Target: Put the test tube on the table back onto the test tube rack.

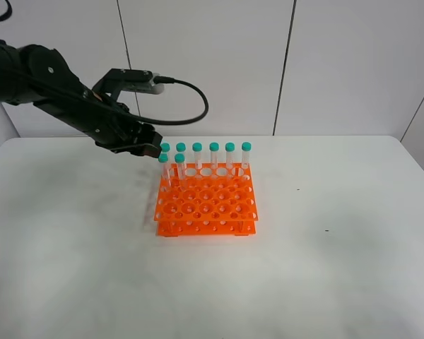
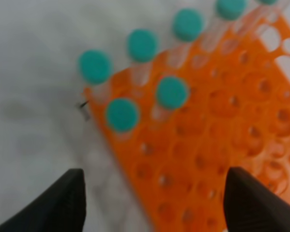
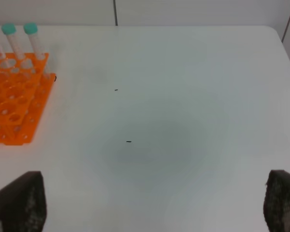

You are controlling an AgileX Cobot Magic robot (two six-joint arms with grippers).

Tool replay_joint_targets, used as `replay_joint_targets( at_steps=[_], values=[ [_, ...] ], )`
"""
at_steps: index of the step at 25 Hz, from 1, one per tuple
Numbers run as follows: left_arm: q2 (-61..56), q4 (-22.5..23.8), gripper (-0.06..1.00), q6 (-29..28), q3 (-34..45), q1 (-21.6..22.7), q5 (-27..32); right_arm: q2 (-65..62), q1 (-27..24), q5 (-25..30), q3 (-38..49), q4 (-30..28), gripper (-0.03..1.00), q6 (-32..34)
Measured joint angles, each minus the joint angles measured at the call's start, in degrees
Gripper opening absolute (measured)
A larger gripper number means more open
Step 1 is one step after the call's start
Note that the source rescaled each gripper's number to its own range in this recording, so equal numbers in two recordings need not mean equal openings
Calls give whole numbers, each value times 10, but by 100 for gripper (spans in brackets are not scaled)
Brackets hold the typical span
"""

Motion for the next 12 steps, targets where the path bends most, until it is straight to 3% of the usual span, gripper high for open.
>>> replay_joint_targets(
  at_steps=[8,12],
  values=[
    [-1,5,98,-32,-20,130,192,0,0,0,0,0,100,0],
    [-1,63,99,-75,-20,186,277,0,0,0,0,0,100,0]
  ],
)
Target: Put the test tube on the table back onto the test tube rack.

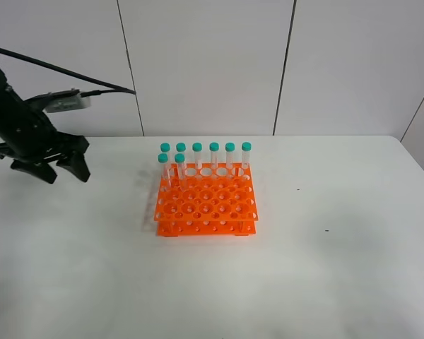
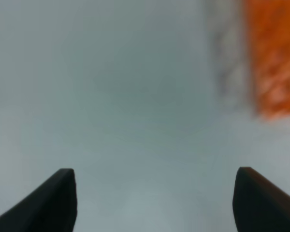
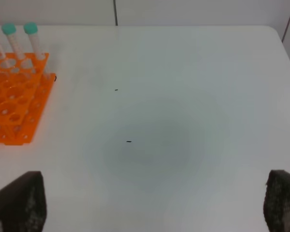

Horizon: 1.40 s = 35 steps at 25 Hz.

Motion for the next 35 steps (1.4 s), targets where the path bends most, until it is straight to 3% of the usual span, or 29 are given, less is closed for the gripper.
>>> replay_joint_targets(
  at_steps=[4,8,15,26,31,35],
  values=[
    [-2,59,99,-35,0,35,73,0,0,0,0,0,100,0],
    [-27,64,99,-39,7,39,124,0,0,0,0,0,100,0],
    [-188,71,99,-40,134,39,125,0,0,0,0,0,100,0],
    [-568,71,99,-40,355,39,102,0,0,0,0,0,100,0],
    [-718,71,99,-40,426,39,71,0,0,0,0,0,100,0],
    [-794,71,99,-41,433,39,64,0,0,0,0,0,100,0]
  ],
)
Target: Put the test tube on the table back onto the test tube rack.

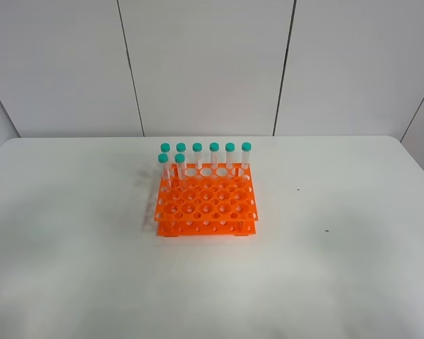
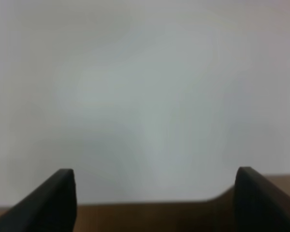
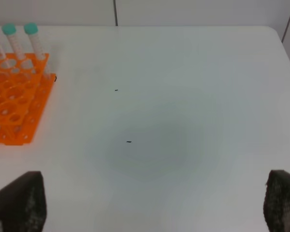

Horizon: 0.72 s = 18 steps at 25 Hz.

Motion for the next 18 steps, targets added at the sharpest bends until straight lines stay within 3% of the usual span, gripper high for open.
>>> replay_joint_targets(
  at_steps=[18],
  values=[
    [-188,0,99,-1,0,-16,-2,0,0,0,0,0,100,0]
  ],
)
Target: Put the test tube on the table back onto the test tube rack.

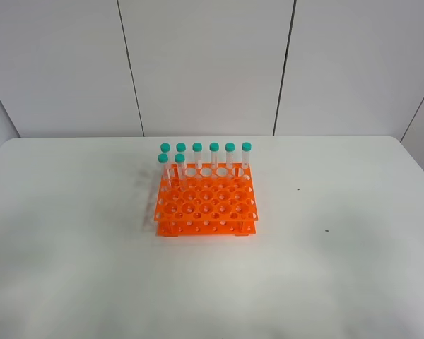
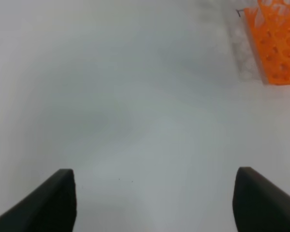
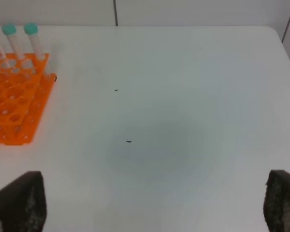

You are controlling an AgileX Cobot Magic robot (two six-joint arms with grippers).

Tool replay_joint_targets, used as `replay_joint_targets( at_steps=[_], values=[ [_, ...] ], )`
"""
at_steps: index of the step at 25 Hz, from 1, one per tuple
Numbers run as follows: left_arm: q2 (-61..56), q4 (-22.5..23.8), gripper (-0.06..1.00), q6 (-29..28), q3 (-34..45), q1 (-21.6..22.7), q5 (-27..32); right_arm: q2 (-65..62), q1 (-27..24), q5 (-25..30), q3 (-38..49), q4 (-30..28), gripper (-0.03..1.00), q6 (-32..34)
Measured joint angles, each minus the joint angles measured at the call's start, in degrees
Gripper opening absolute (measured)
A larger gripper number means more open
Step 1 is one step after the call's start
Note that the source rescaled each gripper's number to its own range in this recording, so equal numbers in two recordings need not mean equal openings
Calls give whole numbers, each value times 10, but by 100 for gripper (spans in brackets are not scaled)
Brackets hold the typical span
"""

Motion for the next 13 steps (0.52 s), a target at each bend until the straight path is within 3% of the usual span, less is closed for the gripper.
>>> replay_joint_targets(
  at_steps=[13],
  values=[
    [0,0,99,0,0,0,0,0,0,0,0,0,100,0]
  ],
)
